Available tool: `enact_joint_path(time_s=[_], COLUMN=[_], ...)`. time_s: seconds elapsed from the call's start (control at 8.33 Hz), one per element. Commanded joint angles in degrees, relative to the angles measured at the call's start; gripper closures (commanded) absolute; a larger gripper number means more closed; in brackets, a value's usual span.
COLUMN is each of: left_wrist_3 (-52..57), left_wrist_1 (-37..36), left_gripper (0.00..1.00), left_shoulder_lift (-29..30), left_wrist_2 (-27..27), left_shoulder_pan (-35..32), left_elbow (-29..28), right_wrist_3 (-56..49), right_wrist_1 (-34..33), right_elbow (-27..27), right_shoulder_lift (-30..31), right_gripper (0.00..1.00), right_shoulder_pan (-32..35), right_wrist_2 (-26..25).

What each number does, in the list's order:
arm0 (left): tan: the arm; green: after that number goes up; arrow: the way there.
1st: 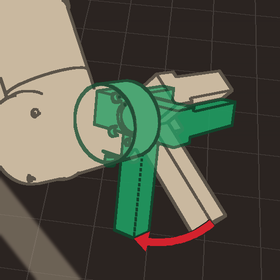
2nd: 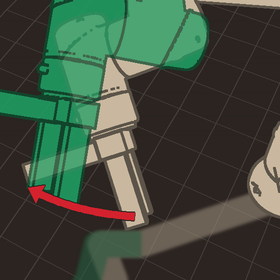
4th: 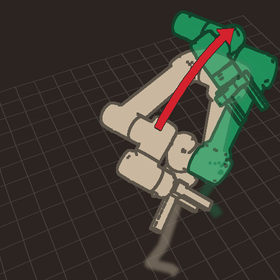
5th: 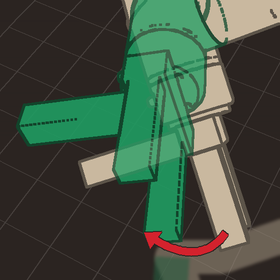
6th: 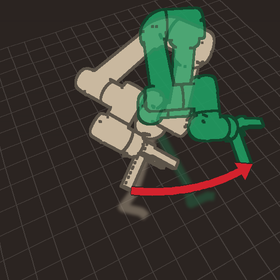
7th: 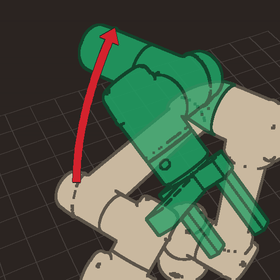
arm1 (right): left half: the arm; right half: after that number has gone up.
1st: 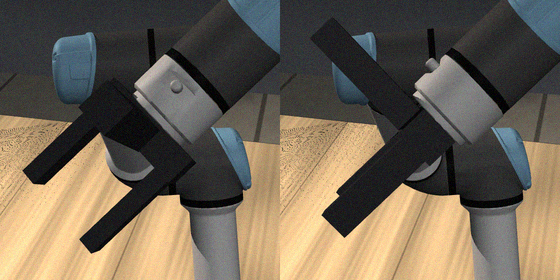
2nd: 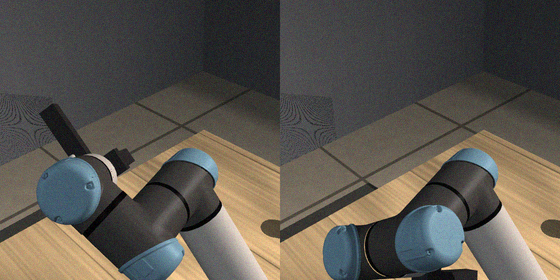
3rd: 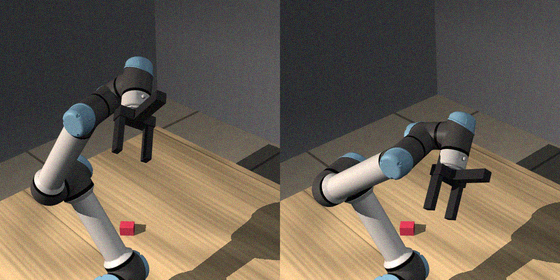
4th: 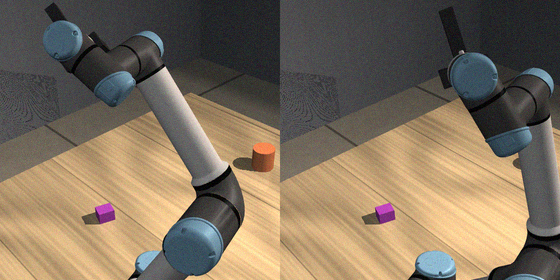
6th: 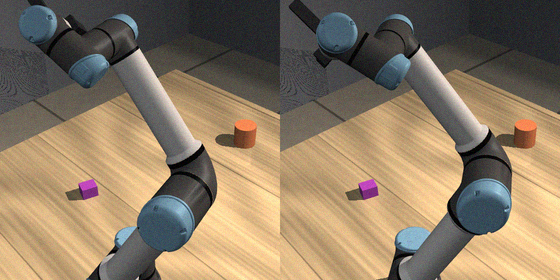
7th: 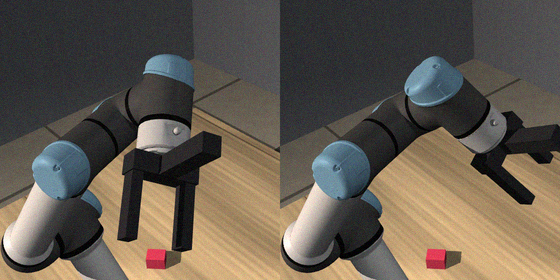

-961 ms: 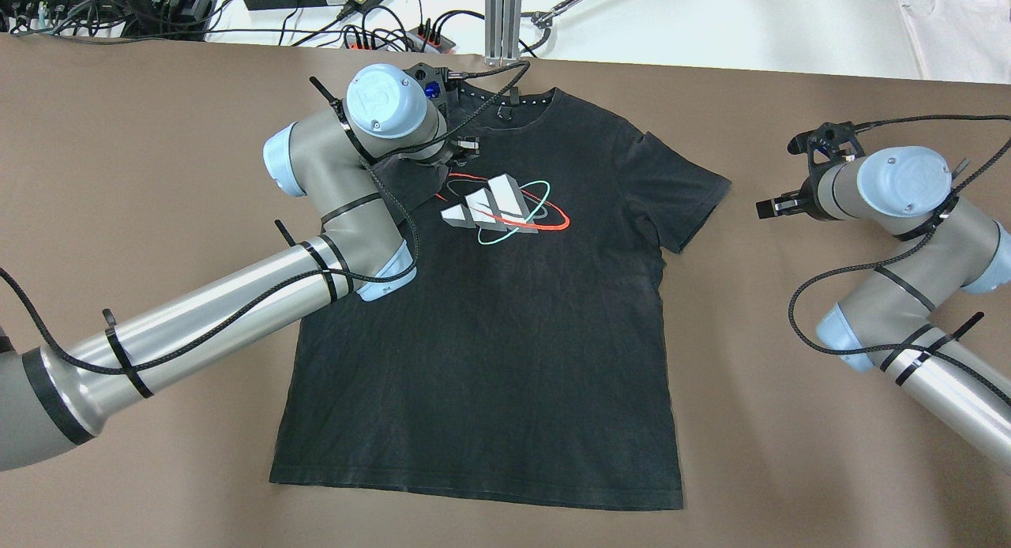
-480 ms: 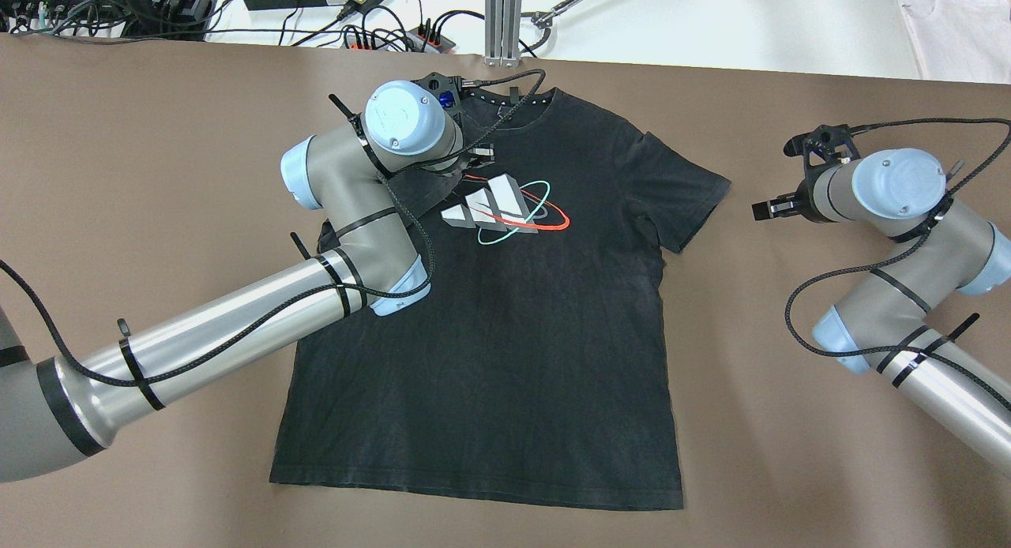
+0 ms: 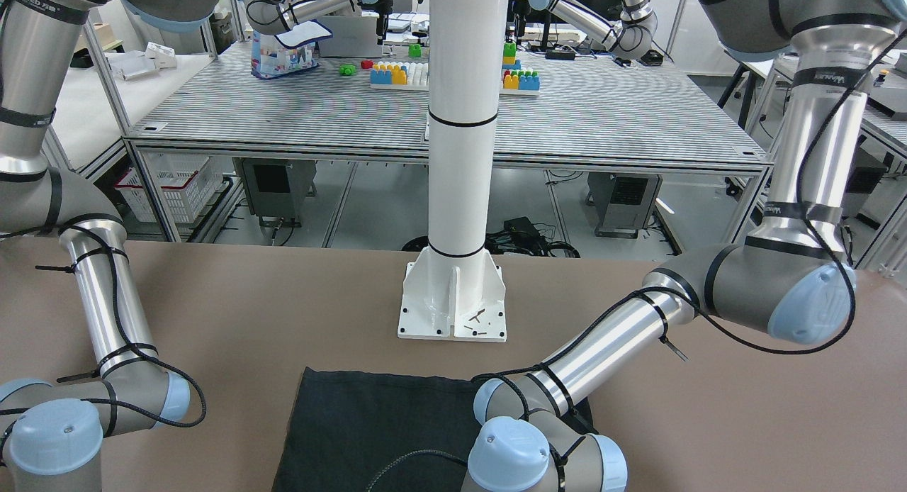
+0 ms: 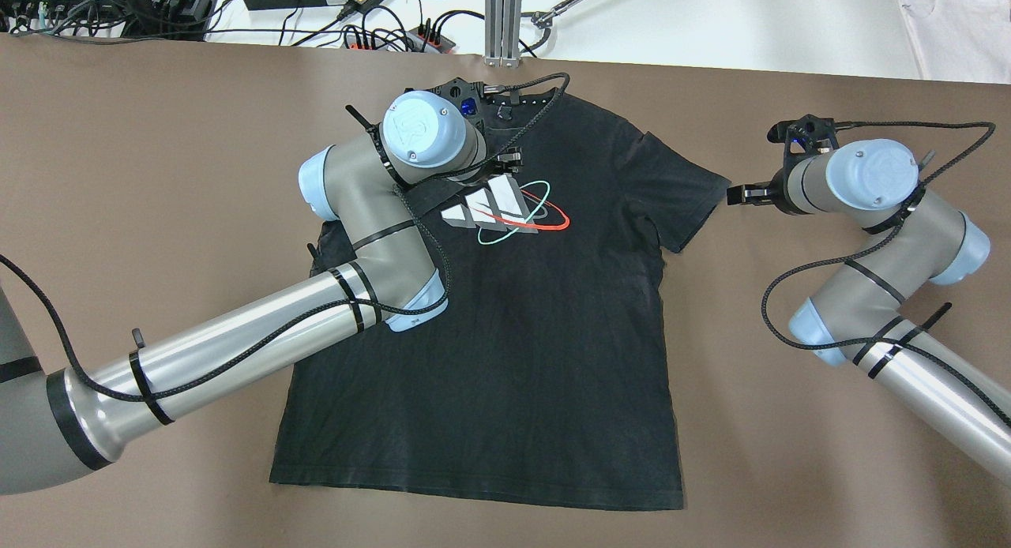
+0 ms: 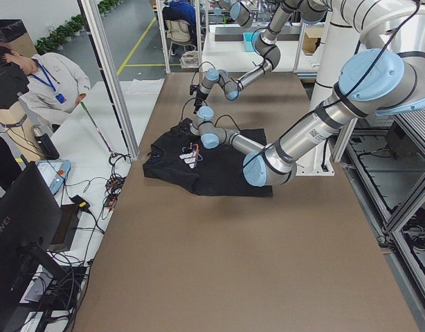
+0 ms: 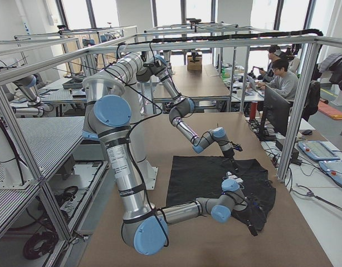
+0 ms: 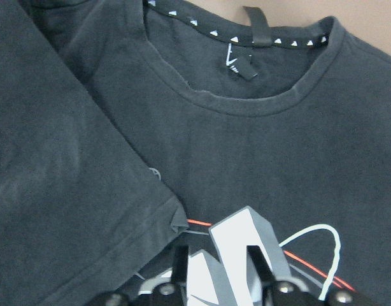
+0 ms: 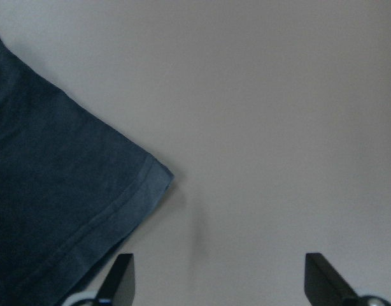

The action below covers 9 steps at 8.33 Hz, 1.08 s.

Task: Fold clothes
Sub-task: 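Fold the sleeve nearest the left gripper inward onto the shirt's chest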

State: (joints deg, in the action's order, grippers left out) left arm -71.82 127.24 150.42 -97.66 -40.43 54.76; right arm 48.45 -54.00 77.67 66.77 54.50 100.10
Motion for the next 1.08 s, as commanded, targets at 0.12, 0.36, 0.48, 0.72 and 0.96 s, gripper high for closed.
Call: enact_joint_path(time_s=[0.12, 0.36, 0.48, 0.72, 0.96], left_wrist_3=[-0.2, 0.1, 0.3, 0.5, 0.5], left_wrist_1=[0.0, 0.0, 0.0, 0.0, 0.0], left_gripper=[0.00, 0.00, 0.00, 0.00, 0.00], left_shoulder_lift=[-0.2, -0.5, -0.6, -0.7, -0.7], left_wrist_2=[0.1, 0.0, 0.1, 0.1, 0.1], left_shoulder_pan=[1.1, 1.1, 1.1, 1.2, 1.1], left_elbow=[0.3, 0.3, 0.2, 0.0, -0.1], right_wrist_3=[8.5, 8.3, 8.2, 8.8, 11.3], right_wrist_1=[7.5, 7.7, 9.0, 12.0, 12.8], right_elbow=[-11.3, -16.0, -17.7, -19.6, -19.5], right_shoulder_lift=[-7.9, -11.1, -11.1, -11.0, -10.8], right_gripper=[0.07, 0.08, 0.09, 0.27, 0.78], right_shoulder_pan=[-0.5, -0.5, -0.5, -0.5, -0.5], right_wrist_2=[0.4, 0.4, 0.4, 0.2, -0.1])
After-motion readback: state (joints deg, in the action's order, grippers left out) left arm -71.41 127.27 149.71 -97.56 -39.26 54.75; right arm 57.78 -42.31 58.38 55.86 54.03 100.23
